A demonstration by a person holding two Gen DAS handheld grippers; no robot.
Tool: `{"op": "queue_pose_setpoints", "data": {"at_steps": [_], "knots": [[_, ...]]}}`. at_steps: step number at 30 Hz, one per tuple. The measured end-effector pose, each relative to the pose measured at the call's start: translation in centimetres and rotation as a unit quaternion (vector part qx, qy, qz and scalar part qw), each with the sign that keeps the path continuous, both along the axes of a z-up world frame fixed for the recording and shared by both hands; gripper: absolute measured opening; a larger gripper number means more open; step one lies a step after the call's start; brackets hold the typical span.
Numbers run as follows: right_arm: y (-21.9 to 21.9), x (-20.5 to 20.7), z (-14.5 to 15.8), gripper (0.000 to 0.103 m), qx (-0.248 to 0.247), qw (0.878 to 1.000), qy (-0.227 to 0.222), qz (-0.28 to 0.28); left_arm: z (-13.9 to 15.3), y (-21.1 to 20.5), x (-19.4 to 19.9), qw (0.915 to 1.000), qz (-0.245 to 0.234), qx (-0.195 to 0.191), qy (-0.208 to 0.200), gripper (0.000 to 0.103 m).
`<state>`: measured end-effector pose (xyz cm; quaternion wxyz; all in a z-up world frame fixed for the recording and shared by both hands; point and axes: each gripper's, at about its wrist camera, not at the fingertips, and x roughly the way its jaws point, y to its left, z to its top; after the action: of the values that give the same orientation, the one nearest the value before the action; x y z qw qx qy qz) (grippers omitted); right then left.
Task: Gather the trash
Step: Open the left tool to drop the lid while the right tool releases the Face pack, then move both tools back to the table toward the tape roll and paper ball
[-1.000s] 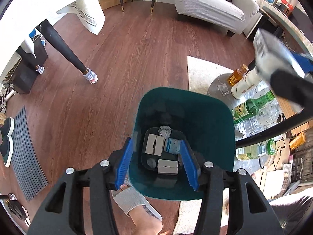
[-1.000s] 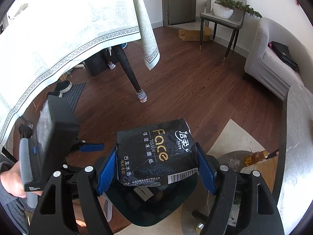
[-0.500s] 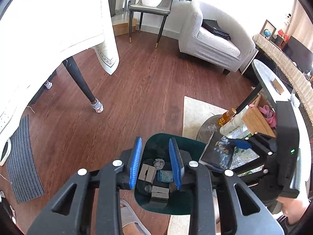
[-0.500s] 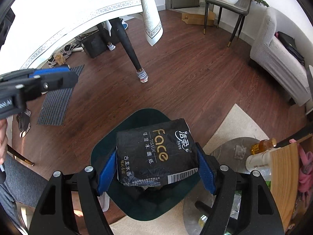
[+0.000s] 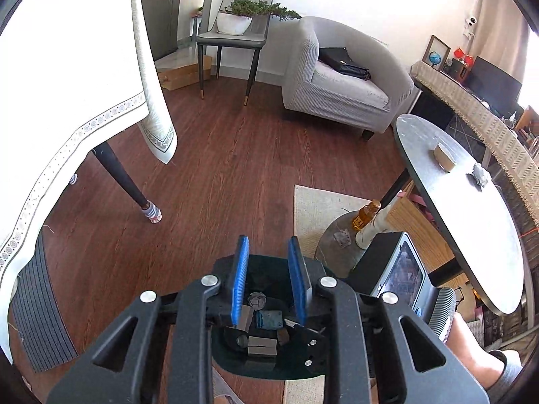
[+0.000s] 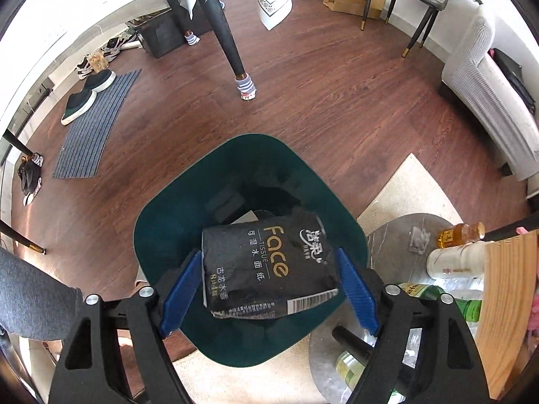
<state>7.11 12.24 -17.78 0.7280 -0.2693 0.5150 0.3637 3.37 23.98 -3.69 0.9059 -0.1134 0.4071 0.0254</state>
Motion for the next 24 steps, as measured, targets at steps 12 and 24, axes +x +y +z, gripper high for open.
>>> {"op": "queue_pose_setpoints", "data": {"at_steps": [12,24], "knots": [[-1.1,-0.9,1.2,0.083,-0.004,1.000,-0.011,0.027,2.8,0.3,-0.2,0.9991,0.014,0.014,-0.038,0.026],[-2.9,-2.6,11.2,0.058,0.112,0.989,-0.079,0.056,7.1,-1.9,0.3,0.9945,0.012,0.030,-0.099,0.028]]}}
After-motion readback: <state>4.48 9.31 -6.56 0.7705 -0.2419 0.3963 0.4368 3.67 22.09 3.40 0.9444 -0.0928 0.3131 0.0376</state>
